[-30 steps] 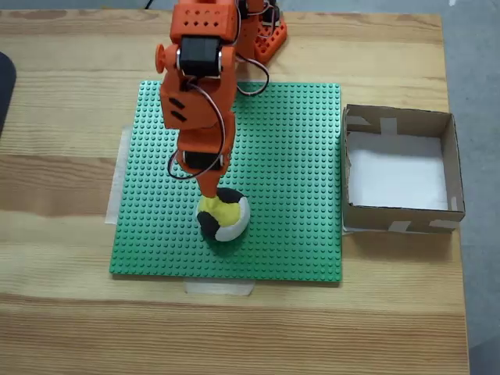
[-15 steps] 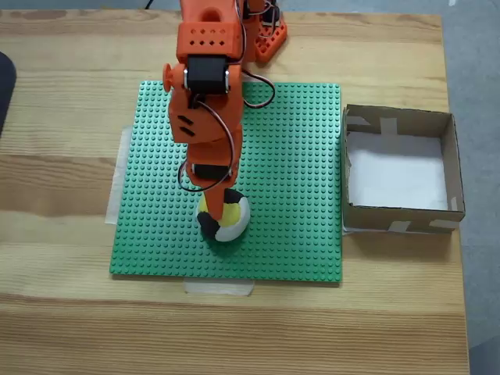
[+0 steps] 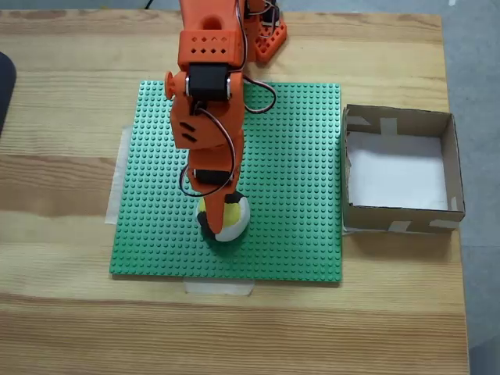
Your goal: Pick the ball and put it in the box.
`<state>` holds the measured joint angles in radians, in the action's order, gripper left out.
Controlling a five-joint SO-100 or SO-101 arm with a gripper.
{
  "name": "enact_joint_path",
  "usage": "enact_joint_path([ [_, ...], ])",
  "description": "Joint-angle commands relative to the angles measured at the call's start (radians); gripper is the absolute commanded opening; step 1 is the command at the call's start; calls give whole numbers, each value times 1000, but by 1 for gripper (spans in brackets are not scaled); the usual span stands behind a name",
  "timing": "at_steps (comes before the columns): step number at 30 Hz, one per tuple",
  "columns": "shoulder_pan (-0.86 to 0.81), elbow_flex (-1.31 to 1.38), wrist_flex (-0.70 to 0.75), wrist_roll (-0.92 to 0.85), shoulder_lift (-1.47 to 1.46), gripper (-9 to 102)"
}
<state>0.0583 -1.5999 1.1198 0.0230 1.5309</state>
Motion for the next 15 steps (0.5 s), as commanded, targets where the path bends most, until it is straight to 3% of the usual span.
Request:
enact_joint_path([
  [1, -9, 38, -14, 20, 3, 36],
  [15, -11, -5, -87, 28, -18, 33],
])
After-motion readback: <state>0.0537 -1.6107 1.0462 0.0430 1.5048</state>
